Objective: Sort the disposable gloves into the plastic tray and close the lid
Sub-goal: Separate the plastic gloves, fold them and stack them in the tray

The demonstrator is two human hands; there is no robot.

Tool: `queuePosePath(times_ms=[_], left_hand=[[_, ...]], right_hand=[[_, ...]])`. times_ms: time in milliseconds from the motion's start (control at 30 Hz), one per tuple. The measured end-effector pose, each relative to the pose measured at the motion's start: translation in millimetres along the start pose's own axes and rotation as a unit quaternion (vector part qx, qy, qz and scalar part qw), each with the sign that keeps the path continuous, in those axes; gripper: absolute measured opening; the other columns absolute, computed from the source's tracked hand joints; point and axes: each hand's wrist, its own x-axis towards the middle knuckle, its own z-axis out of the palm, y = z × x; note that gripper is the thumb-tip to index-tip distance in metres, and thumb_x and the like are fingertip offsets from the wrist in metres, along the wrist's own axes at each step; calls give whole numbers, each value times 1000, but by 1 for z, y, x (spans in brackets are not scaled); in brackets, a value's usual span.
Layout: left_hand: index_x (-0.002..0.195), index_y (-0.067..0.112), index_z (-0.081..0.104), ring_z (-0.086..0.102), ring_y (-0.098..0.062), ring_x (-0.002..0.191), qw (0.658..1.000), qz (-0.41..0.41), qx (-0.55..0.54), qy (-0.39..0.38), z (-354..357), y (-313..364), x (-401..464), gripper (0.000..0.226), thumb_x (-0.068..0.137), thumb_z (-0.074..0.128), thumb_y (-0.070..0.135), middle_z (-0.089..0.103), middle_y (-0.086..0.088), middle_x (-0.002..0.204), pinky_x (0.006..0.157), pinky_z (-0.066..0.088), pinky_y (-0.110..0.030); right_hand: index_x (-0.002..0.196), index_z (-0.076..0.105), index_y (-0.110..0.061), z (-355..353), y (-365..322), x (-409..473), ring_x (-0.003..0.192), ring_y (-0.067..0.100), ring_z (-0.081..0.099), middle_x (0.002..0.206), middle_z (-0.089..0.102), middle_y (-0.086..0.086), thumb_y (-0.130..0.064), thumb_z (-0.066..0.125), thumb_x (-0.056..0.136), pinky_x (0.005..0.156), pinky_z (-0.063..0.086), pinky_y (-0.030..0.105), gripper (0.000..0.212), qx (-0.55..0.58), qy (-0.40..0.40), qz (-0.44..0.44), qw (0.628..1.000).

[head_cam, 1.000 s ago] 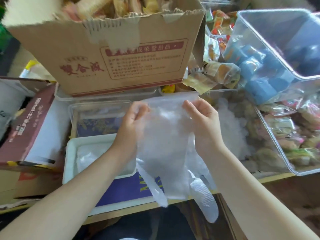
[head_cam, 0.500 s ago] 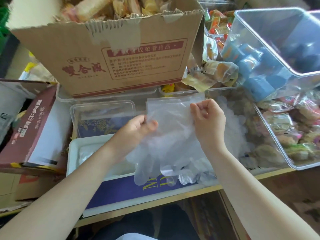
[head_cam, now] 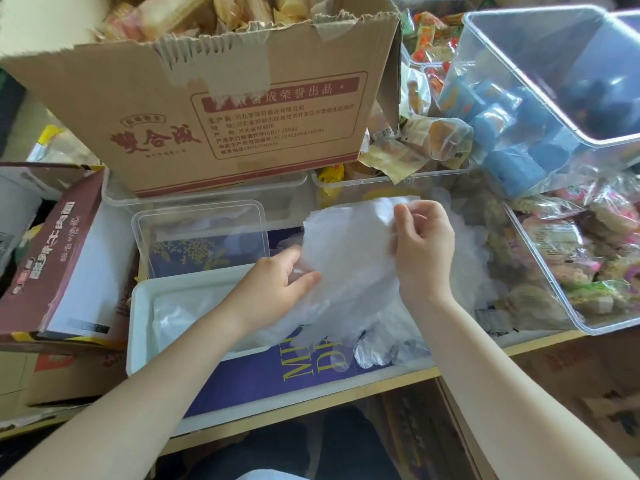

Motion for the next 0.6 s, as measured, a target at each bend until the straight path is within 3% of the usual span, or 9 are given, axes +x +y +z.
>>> queuePosePath(times_ms=[33, 100, 167, 267, 367, 433, 533, 600], left_hand=[[92, 25, 56, 64, -12, 79, 1000, -2, -27, 0, 0, -1, 0, 6, 92, 56, 31, 70, 4, 82, 74, 47, -34], [89, 26, 54, 62, -8, 75, 997, -1, -79, -2, -3, -3, 3, 6, 93, 55, 31, 68, 8, 77, 73, 45, -29], [85, 20, 50, 58, -12, 58, 996, -4, -93, -13, -7, -1, 6, 15, 94, 52, 31, 62, 2, 60, 64, 42, -25], [81, 16, 45, 49, -9, 40, 990, -13, -138, -3, -12, 0, 10, 16, 95, 49, 23, 52, -1, 51, 51, 38, -19], [79, 13, 46, 41, -8, 35, 977, -37, -210, -5, -15, 2, 11, 16, 94, 51, 17, 47, -3, 50, 43, 36, -17], [76, 13, 50, 43, -11, 39, 962, -64, -260, -52, -18, 1, 11, 19, 86, 63, 20, 47, 0, 53, 44, 37, -19], [73, 13, 59, 59, -21, 53, 918, -107, -322, -207, -25, -9, 11, 30, 66, 81, 33, 60, -4, 64, 53, 46, -22], [79, 16, 66, 63, -26, 65, 910, -116, -286, -279, -26, -17, 12, 41, 59, 81, 48, 67, -10, 72, 62, 48, -27]], right_hand=[[87, 51, -22, -1, -1, 0, 50, 4, 47, 70, 56, 1, -17, 58, 92, 48, 41, 21, 9, 31, -13, 25, 999], [102, 54, -18, -4, 0, 5, 60, 8, 55, 80, 63, 3, -22, 64, 88, 53, 46, 24, 18, 68, -74, 105, 989], [92, 63, -9, -11, 6, 10, 61, 11, 55, 75, 64, 4, -30, 72, 80, 57, 43, 25, 26, 62, -168, 161, 971], [78, 64, -5, -23, 15, 12, 58, 13, 56, 65, 63, 3, -31, 76, 71, 56, 43, 23, 29, 65, -265, 158, 949], [79, 63, -3, -24, 15, 8, 55, 10, 61, 62, 67, -1, -6, 70, 79, 55, 48, 19, 8, 73, -316, 103, 940], [76, 63, -5, -22, 15, 9, 52, 9, 61, 59, 67, -2, 2, 65, 80, 54, 49, 18, 8, 73, -312, 83, 944], [75, 64, -9, -24, 16, 15, 55, 10, 62, 62, 69, -2, 0, 67, 78, 57, 51, 22, 10, 59, -303, 63, 949], [77, 64, -4, -29, 19, 20, 57, 12, 63, 63, 69, -2, -1, 68, 78, 59, 50, 25, 6, 18, -313, 41, 949]])
